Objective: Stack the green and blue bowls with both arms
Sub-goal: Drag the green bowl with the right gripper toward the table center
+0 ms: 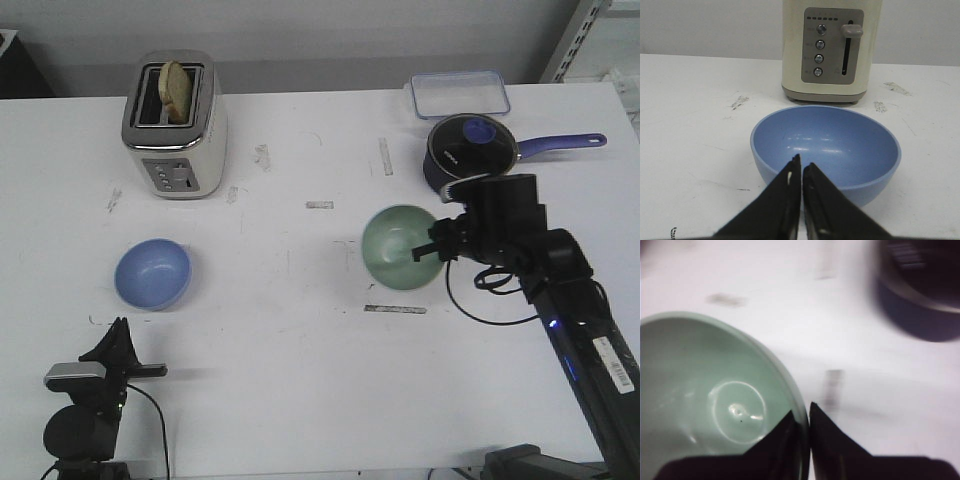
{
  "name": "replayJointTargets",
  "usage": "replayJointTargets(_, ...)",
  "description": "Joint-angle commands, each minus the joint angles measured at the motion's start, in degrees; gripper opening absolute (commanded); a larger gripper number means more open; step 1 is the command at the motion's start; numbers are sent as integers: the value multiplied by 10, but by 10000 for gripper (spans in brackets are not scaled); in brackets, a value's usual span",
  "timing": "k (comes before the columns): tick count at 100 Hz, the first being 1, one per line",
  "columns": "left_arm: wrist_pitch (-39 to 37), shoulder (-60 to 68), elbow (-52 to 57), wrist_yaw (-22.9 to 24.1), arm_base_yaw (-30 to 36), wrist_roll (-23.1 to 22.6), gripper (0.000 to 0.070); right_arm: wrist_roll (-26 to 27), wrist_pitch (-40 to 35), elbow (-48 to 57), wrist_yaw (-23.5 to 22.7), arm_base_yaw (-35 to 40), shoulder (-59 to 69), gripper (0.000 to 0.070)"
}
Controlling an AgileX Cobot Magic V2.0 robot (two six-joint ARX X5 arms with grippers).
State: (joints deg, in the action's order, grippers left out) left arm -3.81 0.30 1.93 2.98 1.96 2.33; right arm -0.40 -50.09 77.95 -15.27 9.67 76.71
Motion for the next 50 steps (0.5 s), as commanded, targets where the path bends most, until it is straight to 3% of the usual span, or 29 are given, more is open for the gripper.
replayJointTargets(1,-7,-1,-12,0,0,1,1,26,8,8,-4,45,14,1)
replayJointTargets(29,-6,-1,-12,0,0,1,1,36,3,6,-3,203,87,1)
replayJointTargets(50,-6,-1,-12,0,0,1,1,32,19,4,3,259,159,1)
